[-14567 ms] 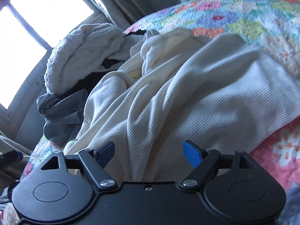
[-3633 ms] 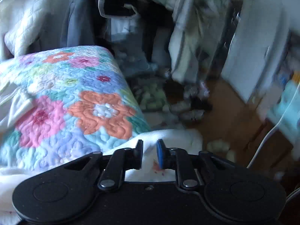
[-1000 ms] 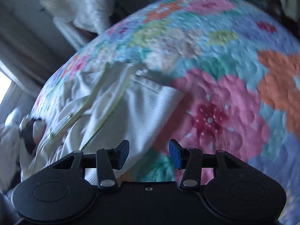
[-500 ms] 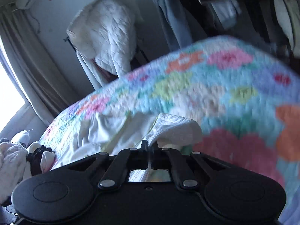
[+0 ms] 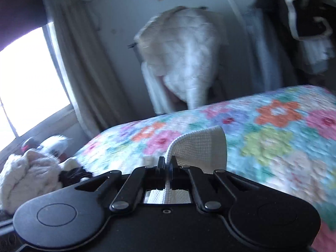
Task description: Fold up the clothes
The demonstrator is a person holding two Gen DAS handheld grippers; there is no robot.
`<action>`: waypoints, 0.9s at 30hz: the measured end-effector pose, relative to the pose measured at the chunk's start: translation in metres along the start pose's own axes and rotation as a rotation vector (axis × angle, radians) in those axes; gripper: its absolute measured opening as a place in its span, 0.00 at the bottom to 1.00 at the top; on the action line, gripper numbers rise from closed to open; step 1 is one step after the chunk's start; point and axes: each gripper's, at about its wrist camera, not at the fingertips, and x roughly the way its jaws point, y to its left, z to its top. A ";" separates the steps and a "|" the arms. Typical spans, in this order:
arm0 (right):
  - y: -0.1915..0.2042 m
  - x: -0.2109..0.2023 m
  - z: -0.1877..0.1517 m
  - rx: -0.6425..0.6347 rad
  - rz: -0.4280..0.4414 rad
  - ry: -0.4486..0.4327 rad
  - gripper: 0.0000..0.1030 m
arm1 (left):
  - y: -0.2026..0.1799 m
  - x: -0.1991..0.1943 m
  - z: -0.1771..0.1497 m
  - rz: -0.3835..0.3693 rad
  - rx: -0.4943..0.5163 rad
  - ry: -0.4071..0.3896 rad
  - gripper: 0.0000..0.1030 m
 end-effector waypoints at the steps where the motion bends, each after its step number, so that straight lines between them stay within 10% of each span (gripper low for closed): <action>1: -0.005 0.003 -0.002 0.014 0.001 0.020 0.17 | 0.013 -0.006 0.000 0.052 -0.055 -0.018 0.04; 4: -0.030 -0.004 -0.014 0.091 -0.060 0.060 0.45 | 0.049 -0.021 -0.003 0.245 -0.178 -0.046 0.04; 6: -0.046 -0.008 -0.022 0.142 -0.101 0.087 0.45 | 0.059 -0.030 -0.007 0.356 -0.174 -0.061 0.03; 10: -0.080 -0.015 -0.040 0.243 -0.191 0.149 0.48 | 0.055 -0.043 -0.011 0.336 -0.151 -0.059 0.07; 15: -0.114 0.004 -0.075 0.393 -0.259 0.255 0.51 | 0.026 -0.042 -0.014 0.279 -0.048 -0.063 0.39; 24: -0.105 0.038 -0.076 0.382 -0.196 0.181 0.77 | -0.002 -0.028 -0.025 0.239 0.045 0.036 0.40; 25: -0.101 0.044 -0.075 0.348 -0.174 0.189 0.56 | -0.004 -0.028 -0.026 0.244 0.054 0.039 0.40; 26: -0.097 0.049 -0.074 0.310 -0.147 0.199 0.09 | -0.005 -0.027 -0.026 0.248 0.056 0.039 0.40; 27: -0.087 0.049 -0.070 0.244 -0.137 0.191 0.06 | -0.005 -0.028 -0.026 0.247 0.056 0.038 0.40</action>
